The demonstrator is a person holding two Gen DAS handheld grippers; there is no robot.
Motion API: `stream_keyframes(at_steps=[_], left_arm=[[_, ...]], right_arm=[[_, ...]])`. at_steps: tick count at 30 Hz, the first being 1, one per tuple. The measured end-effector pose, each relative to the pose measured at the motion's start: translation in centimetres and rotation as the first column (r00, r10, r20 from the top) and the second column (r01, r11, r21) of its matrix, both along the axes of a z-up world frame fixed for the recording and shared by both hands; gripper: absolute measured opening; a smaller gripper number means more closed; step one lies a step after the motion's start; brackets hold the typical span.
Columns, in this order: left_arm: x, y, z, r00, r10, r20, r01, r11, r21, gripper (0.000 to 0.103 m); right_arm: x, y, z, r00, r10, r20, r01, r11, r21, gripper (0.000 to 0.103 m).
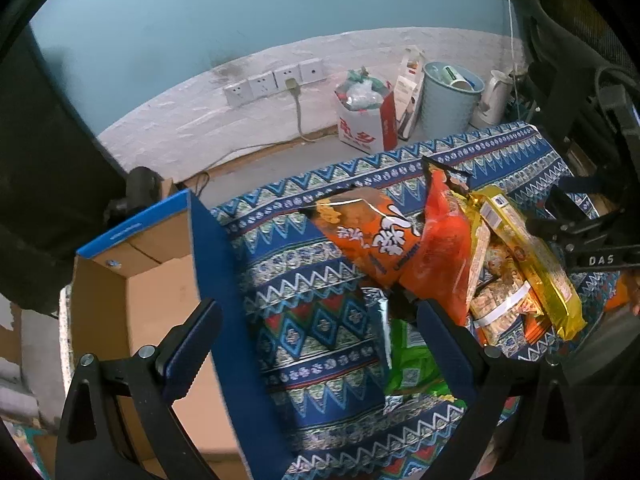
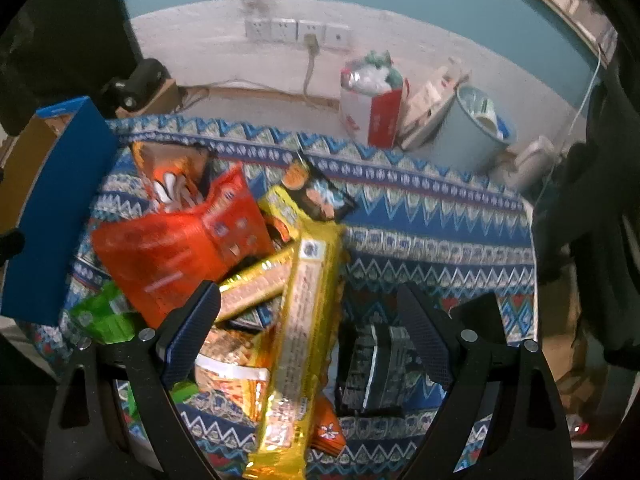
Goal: Organize snacks
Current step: 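Grasp the red snack packet with the left tool while the right tool grasps a yellow wafer bar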
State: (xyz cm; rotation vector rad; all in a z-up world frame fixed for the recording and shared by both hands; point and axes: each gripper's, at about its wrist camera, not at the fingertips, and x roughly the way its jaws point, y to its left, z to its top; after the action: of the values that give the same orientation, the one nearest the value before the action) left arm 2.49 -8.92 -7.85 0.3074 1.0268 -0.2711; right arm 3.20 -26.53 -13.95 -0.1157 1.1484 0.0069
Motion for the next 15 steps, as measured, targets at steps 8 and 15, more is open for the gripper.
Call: stream_keyframes(at_steps=[8, 15], left_arm=[[0.7, -2.3, -2.1, 0.998, -0.034, -0.043, 0.036, 0.999, 0.039, 0.099], [1.8, -4.3, -3.0, 0.995, -0.061, -0.077, 0.063, 0.998, 0.026, 0.099]], right_arm=[[0.2, -1.6, -3.4, 0.996, -0.028, -0.089, 0.031, 0.999, 0.033, 0.087], [0.3, -2.5, -5.3, 0.988, -0.030, -0.152, 0.041, 0.997, 0.069, 0.067]])
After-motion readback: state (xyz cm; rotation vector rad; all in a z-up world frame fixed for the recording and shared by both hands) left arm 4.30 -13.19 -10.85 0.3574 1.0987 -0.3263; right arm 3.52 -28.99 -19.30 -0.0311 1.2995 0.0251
